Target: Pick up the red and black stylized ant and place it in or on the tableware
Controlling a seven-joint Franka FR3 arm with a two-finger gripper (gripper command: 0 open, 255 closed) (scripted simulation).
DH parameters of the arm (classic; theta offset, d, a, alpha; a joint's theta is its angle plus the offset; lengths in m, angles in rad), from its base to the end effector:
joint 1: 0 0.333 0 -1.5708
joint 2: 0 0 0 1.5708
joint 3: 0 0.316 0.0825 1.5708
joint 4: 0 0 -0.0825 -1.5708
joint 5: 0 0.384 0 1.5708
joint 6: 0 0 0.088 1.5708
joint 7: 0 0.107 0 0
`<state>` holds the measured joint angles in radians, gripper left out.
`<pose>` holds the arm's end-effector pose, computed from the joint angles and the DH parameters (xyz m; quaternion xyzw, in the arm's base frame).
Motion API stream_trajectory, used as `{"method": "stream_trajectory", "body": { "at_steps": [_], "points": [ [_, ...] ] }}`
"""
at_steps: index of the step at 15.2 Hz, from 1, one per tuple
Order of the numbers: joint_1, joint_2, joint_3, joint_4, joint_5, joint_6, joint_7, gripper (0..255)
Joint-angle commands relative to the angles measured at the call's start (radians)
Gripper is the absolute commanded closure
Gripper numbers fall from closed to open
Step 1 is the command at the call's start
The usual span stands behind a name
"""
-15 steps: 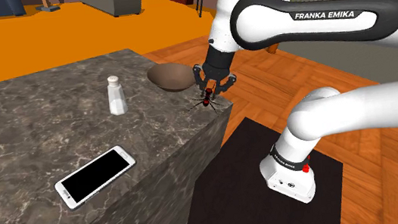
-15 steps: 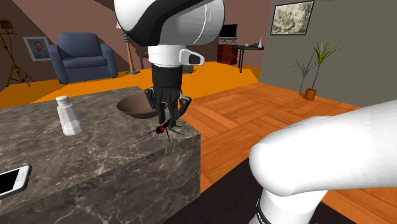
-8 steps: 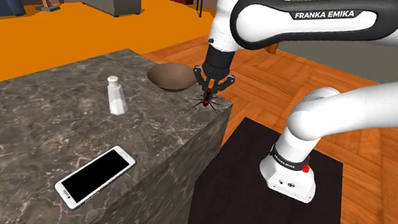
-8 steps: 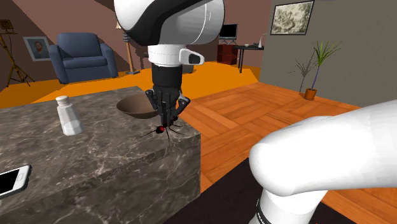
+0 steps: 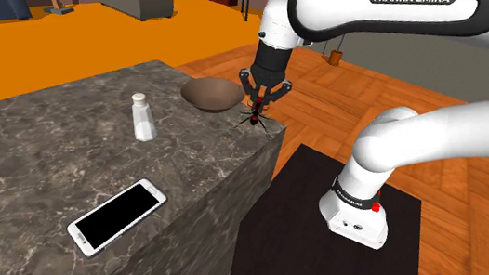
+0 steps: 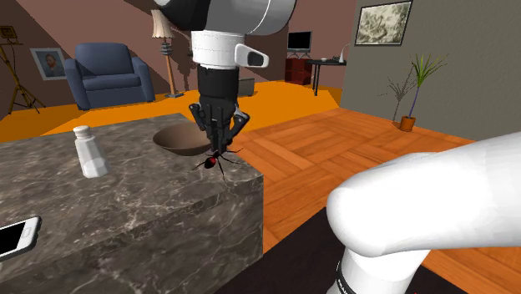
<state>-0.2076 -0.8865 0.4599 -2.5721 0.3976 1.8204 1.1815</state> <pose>0.3009 0.1270 0.5072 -0.8374 0.5443 -0.0256 0.0428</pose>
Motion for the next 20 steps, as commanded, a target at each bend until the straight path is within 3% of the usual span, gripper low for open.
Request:
{"method": "stream_trajectory", "body": {
  "at_steps": [1,16,20],
  "points": [
    [-0.003,0.001,-0.007,0.027,-0.008,-0.025,0.004,255],
    [-0.028,0.036,-0.058,0.237,-0.06,-0.201,0.022,255],
    [-0.08,0.2,-0.017,0.349,-0.084,-0.144,0.029,255]
  ]
}}
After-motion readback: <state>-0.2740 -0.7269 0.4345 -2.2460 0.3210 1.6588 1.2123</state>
